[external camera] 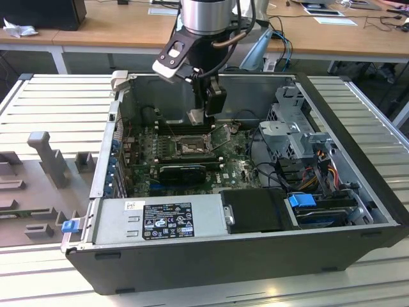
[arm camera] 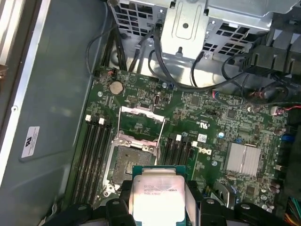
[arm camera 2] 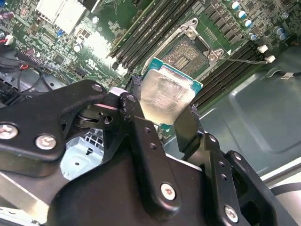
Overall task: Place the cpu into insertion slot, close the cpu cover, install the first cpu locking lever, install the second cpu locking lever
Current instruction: 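Place the cpu into insertion slot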
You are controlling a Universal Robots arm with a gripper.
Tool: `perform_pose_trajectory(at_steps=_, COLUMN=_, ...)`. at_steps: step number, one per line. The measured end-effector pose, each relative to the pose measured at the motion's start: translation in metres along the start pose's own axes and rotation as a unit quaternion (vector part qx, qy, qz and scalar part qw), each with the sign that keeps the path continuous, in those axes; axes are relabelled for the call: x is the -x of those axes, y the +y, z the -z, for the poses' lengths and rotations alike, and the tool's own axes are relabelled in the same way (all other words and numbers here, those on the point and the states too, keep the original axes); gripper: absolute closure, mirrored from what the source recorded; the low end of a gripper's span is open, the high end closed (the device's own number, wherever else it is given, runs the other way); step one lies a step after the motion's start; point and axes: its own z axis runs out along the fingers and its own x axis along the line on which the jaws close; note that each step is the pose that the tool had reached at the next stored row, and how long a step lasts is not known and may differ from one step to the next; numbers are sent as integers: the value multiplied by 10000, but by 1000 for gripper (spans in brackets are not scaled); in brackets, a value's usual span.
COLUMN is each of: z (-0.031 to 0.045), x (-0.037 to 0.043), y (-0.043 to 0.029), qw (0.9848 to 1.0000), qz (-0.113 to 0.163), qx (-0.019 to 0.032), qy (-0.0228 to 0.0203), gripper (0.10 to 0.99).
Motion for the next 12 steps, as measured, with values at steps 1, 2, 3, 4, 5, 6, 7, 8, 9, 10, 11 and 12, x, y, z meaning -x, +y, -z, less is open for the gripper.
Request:
perform_pose_trajectory(at_steps=1, z=-6, x=0, y=0, qw=10000, qz=-49, qx=-2, qy=-3, gripper=557)
perform_pose_trajectory(at_steps=2, z=-15, x=1, y=-1, qw=9999, qz=-125, qx=-3, qy=-7, gripper=557)
perform_pose_trajectory(at_steps=3, z=-25, x=1, y=-1, qw=9998, qz=-216, qx=-4, qy=-13, gripper=557)
perform_pose_trajectory(at_steps=4, z=-36, x=1, y=-2, qw=9995, qz=-310, qx=-5, qy=-19, gripper=557)
perform_pose_trajectory(at_steps=5, z=-58, x=2, y=-4, qw=9990, qz=-449, qx=-12, qy=-26, gripper=557)
perform_pose_trajectory(at_steps=6, z=-74, x=2, y=-6, qw=9986, qz=-534, qx=-27, qy=-29, gripper=557)
perform_pose_trajectory(at_steps=7, z=-90, x=3, y=-5, qw=9982, qz=-592, qx=-34, qy=-33, gripper=557)
perform_pose_trajectory(at_steps=8, z=-119, x=4, y=-5, qw=9981, qz=-613, qx=-37, qy=-37, gripper=557)
perform_pose_trajectory(at_steps=9, z=-145, x=4, y=-7, qw=9981, qz=-614, qx=-36, qy=-37, gripper=557)
perform_pose_trajectory(at_steps=10, z=-170, x=0, y=-7, qw=9981, qz=-613, qx=-37, qy=-38, gripper=557)
perform_pose_trajectory(at_steps=11, z=-209, x=-3, y=-10, qw=9981, qz=-613, qx=-36, qy=-37, gripper=557)
perform_pose_trajectory(at_steps=12, z=-238, x=-8, y=-21, qw=9980, qz=-634, qx=-36, qy=-39, gripper=557)
